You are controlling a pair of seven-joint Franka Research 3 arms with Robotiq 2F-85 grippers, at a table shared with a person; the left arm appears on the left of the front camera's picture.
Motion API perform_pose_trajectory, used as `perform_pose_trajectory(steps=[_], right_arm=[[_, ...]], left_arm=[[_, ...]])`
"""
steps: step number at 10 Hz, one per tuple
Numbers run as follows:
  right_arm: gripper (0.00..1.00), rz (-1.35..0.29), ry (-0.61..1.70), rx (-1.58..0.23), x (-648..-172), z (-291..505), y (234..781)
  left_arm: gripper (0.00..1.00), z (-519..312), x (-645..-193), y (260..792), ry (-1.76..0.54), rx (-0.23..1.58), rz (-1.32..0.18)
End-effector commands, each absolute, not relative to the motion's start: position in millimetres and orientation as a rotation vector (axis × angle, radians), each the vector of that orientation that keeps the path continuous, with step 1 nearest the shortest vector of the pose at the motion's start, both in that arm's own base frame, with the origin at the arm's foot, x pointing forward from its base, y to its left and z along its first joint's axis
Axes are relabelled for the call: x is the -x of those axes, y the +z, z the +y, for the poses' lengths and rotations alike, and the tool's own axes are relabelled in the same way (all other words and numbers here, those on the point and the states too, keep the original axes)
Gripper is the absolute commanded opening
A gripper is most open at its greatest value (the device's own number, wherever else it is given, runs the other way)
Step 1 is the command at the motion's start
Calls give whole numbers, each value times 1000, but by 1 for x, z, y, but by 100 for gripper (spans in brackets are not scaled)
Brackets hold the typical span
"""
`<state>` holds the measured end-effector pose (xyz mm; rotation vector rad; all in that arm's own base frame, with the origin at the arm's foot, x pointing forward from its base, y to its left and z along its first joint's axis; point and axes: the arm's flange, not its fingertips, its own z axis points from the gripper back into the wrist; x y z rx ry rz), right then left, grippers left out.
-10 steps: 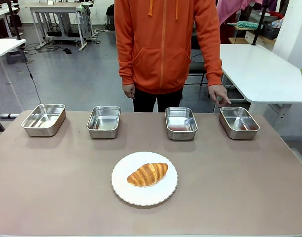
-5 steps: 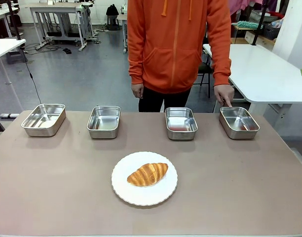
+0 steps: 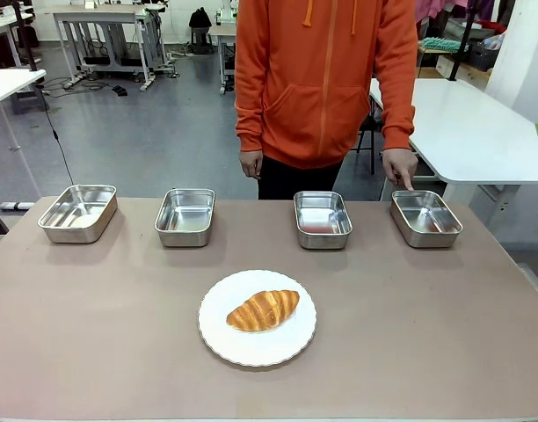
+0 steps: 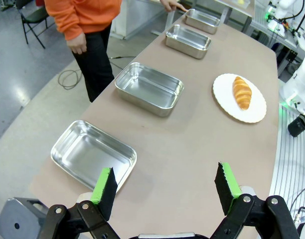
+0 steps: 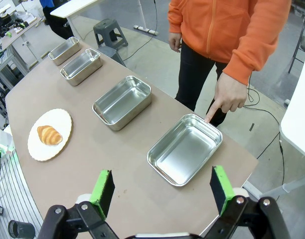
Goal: Place the bread in the container.
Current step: Place the Butter Roll into the Airtight Container indicated by the human.
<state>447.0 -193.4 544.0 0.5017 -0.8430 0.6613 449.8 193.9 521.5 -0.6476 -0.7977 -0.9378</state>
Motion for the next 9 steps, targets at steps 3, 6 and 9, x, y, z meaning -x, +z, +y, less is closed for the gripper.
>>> perform_pose_trajectory(steps=[3,6,9], right_arm=[[100,-782,834,-488,-454,-146,572],[100,-597,1107,-465,-449,-51,575],[100,-334,1444,-517,-418,51,526]], left_arm=[[100,194,-450,523,-943,648,-802],[100,194,-450,523,-943,648,-802],[100,194,-450,523,-943,648,-802]])
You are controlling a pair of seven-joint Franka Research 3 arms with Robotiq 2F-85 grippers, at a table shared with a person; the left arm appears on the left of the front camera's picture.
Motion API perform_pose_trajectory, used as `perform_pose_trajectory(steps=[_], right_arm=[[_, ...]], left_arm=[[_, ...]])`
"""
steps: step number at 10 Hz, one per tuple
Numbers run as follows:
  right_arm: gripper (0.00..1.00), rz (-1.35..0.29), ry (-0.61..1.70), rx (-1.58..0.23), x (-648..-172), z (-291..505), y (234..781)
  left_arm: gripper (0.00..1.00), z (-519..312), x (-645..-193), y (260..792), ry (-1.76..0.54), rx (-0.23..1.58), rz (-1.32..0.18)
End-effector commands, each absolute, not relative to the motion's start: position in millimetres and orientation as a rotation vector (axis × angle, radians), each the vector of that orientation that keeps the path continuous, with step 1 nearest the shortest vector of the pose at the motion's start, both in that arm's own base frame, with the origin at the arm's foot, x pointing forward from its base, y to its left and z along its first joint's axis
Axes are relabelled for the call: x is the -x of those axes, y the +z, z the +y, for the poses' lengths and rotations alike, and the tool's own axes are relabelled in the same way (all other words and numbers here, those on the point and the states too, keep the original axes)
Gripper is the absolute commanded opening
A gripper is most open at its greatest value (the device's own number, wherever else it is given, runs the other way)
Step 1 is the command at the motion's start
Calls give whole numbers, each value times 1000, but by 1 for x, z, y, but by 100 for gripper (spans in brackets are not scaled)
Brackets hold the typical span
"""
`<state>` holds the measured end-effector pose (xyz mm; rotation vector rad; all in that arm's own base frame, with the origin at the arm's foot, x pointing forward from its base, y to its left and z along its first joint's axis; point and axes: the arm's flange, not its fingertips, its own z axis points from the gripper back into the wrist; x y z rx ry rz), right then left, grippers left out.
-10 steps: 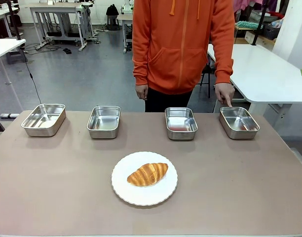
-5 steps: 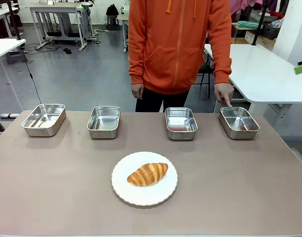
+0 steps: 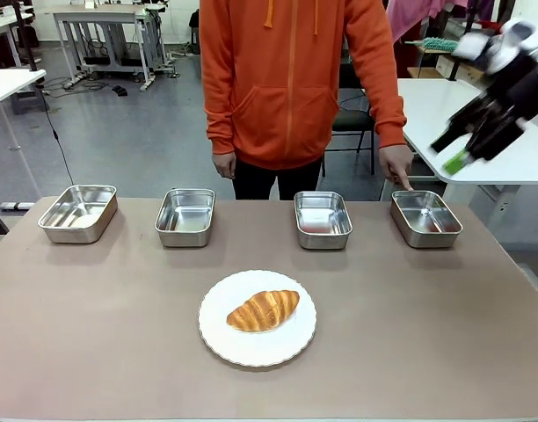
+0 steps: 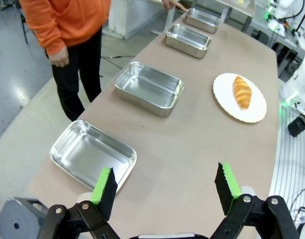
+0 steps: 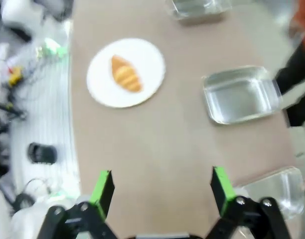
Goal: Place the bread in the container.
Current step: Place the Butter Roll into the Airtight Container indicated by the human.
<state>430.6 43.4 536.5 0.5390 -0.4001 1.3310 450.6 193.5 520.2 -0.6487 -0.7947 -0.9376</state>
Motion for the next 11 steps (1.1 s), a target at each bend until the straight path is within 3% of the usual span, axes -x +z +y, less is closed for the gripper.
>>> perform_pose_trajectory(steps=[1,2,4,5,9,11], right_arm=[[100,-252,1540,-534,-401,79,510],[100,-184,1627,-549,-382,103,491],[100,-241,1589,-542,-376,106,467],[100,-170,1579,-578,-381,120,479],[100,-174,1587,-570,-376,121,472],[100,-180,1628,-427,-396,190,464]], left_arm=[[100,194,-450,523,-943,648,-802],[100,194,-450,523,-943,648,-802],[100,194,-450,523,-943,648,-802],[100,194,-450,523,-943,648,-802],[100,194,-450,523,-943,648,-802],[100,194,-450,523,-943,648,-802]])
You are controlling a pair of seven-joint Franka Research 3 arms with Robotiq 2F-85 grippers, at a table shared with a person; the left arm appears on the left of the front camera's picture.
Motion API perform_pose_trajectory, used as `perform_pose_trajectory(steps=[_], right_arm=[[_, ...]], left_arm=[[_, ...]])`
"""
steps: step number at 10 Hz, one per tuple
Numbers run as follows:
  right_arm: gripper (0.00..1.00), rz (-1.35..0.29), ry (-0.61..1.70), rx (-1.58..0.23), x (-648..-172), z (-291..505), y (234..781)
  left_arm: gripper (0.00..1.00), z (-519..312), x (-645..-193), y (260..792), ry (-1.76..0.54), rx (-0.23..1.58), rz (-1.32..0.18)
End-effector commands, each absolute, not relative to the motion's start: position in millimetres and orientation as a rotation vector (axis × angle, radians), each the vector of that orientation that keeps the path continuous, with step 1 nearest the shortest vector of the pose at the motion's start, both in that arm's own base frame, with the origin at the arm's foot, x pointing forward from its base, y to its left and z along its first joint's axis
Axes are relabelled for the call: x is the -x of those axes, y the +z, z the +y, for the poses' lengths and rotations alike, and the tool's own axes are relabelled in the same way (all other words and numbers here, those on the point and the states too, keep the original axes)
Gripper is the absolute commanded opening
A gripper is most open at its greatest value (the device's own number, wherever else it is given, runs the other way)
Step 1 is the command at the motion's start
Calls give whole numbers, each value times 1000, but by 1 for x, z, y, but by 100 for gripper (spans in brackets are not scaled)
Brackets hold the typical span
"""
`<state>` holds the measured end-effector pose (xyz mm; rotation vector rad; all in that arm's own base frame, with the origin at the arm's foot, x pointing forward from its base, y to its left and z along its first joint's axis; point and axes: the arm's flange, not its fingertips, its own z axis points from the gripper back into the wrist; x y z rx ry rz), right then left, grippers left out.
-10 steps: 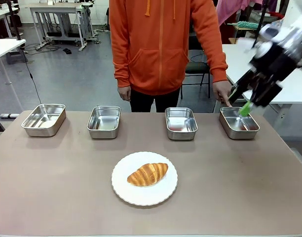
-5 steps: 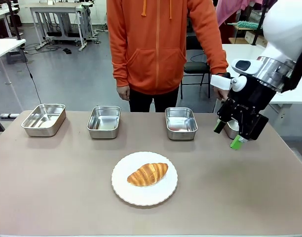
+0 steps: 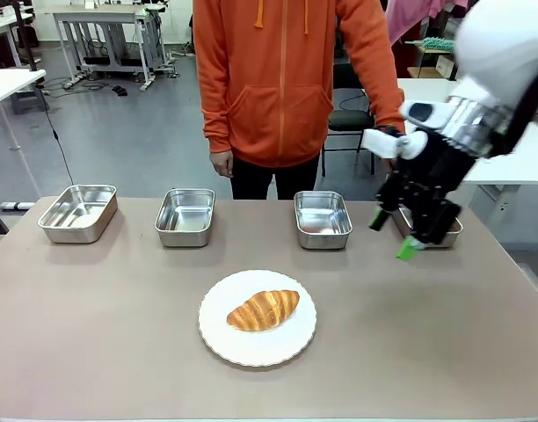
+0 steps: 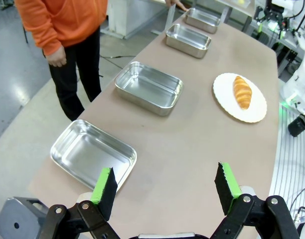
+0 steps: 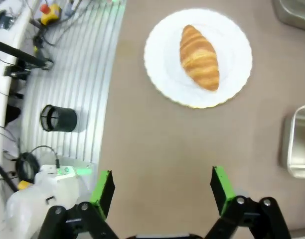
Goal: Place the bread in the container.
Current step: Place the Butter Roll into the Airtight Container indicated by the human.
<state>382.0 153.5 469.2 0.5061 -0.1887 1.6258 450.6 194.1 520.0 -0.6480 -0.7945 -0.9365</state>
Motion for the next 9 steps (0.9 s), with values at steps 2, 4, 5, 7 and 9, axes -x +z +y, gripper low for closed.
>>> perform_pose_trajectory(steps=[2,4,5,7,9], right_arm=[[100,-187,1667,-291,-397,248,448],[100,-132,1751,-207,-388,310,433],[100,-87,1790,-180,-381,334,428],[100,-13,1835,-118,-367,366,415],[100,11,1857,-55,-357,379,397]], left_arm=[[100,194,-450,523,-943,648,-802],[100,194,-450,523,-943,648,-802],[100,194,-450,523,-943,648,-802],[100,194,-450,523,-943,648,-802],[100,194,-450,523,-943,648,-802]])
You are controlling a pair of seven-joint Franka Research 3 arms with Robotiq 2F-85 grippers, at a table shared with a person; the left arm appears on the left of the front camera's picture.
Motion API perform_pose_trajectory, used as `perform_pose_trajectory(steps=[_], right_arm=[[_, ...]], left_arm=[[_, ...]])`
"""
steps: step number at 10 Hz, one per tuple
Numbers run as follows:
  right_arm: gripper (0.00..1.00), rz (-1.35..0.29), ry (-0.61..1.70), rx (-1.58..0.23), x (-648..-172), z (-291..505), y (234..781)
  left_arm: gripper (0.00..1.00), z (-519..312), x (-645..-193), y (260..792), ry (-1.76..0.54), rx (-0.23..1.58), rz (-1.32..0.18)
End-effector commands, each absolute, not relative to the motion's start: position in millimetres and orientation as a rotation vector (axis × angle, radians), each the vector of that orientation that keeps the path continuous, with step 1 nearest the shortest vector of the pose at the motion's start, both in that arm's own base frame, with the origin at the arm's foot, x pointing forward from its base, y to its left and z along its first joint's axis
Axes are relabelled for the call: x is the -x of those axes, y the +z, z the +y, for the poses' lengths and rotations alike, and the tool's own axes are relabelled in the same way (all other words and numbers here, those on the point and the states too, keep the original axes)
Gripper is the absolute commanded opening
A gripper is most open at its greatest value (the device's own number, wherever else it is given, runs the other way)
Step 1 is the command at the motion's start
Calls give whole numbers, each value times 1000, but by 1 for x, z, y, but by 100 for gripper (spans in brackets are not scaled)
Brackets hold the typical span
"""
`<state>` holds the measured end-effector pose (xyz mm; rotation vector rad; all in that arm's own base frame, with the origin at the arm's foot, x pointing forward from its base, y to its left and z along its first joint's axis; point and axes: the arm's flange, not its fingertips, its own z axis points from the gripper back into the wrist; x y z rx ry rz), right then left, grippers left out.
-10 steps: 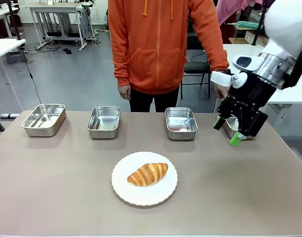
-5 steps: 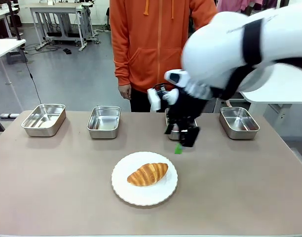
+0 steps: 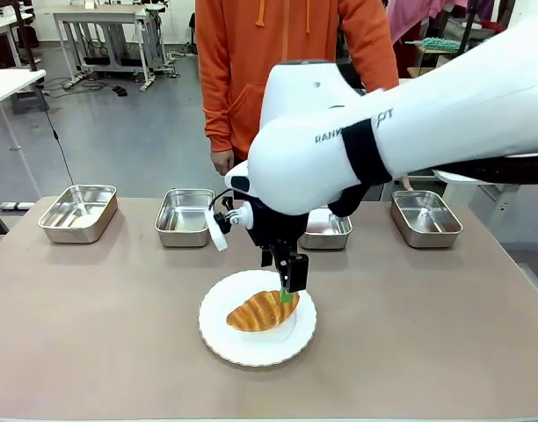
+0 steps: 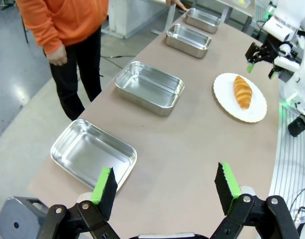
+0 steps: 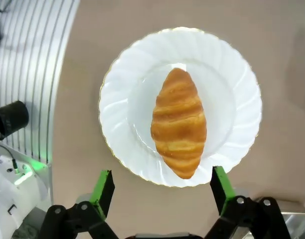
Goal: Place the bread in the container.
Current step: Place the Butter Roll into the Airtight Container indicated by the human.
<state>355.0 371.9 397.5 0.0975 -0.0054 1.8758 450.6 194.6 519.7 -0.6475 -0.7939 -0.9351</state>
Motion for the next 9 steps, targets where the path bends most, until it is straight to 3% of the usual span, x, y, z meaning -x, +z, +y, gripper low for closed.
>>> perform_pose_trajectory(steps=[1,9], right_arm=[[100,-3,1871,-45,-354,382,390],[100,-84,1851,44,-342,396,345]], left_arm=[[100,194,-450,523,-943,648,-802],[100,194,-450,523,-943,648,-802]])
